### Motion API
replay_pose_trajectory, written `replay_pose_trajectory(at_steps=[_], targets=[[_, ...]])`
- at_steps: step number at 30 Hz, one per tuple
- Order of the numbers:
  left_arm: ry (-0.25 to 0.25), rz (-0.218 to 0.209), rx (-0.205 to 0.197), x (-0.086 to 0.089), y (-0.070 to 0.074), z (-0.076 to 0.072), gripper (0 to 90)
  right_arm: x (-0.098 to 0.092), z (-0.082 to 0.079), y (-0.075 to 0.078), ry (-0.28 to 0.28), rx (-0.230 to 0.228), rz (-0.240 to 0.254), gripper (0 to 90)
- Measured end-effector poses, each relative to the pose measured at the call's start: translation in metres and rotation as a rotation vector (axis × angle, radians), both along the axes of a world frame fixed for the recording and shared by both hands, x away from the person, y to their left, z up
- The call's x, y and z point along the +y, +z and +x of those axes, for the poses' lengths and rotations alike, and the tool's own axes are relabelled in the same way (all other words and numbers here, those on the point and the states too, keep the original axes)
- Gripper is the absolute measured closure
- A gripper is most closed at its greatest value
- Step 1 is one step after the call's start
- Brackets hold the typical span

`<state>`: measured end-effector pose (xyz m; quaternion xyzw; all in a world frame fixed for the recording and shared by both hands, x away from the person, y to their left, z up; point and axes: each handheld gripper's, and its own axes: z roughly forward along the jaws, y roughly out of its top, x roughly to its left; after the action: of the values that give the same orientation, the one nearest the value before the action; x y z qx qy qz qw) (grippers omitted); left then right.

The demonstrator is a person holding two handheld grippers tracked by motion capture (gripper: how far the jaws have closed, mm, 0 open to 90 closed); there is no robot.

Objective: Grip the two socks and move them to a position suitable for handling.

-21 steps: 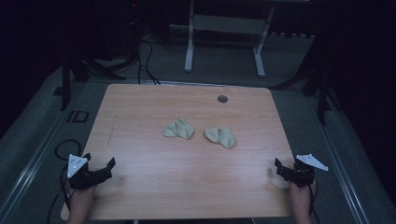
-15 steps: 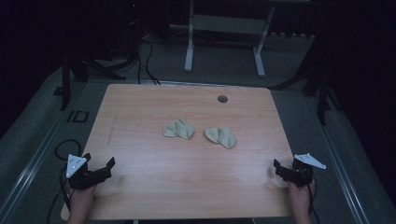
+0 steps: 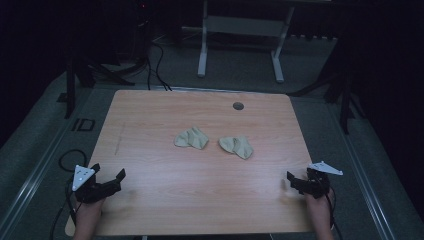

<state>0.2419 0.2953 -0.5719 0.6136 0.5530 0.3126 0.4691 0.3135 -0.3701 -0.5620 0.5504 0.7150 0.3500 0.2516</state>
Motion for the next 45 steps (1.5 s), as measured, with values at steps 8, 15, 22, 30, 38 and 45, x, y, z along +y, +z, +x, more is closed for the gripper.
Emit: replay_pose_trajectory(at_steps=[8, 15, 22, 30, 38, 45], targets=[[-0.013, 0.001, 0.015, -0.002, 0.000, 0.000, 2.2, 0.016, 0.012, 0.008, 0.089, 0.024, 0.007, 14.2], [-0.018, -0.016, 0.021, -0.002, 0.001, 0.000, 2.3, 0.038, 0.025, 0.014, 0.145, 0.055, -0.008, 13.8], [-0.023, -0.014, 0.026, -0.003, 0.001, 0.000, 2.3, 0.053, 0.033, 0.021, 0.183, 0.054, 0.011, 13.8], [-0.026, -0.014, 0.031, -0.003, 0.001, 0.001, 2.3, 0.086, 0.048, 0.038, 0.219, 0.030, 0.019, 13.5], [-0.032, -0.002, 0.041, -0.004, 0.001, 0.002, 2.2, 0.124, 0.067, 0.042, 0.305, 0.035, 0.006, 14.5], [-0.027, -0.003, 0.046, -0.003, 0.000, 0.002, 2.3, 0.148, 0.082, 0.038, 0.332, 0.035, -0.020, 19.8]])
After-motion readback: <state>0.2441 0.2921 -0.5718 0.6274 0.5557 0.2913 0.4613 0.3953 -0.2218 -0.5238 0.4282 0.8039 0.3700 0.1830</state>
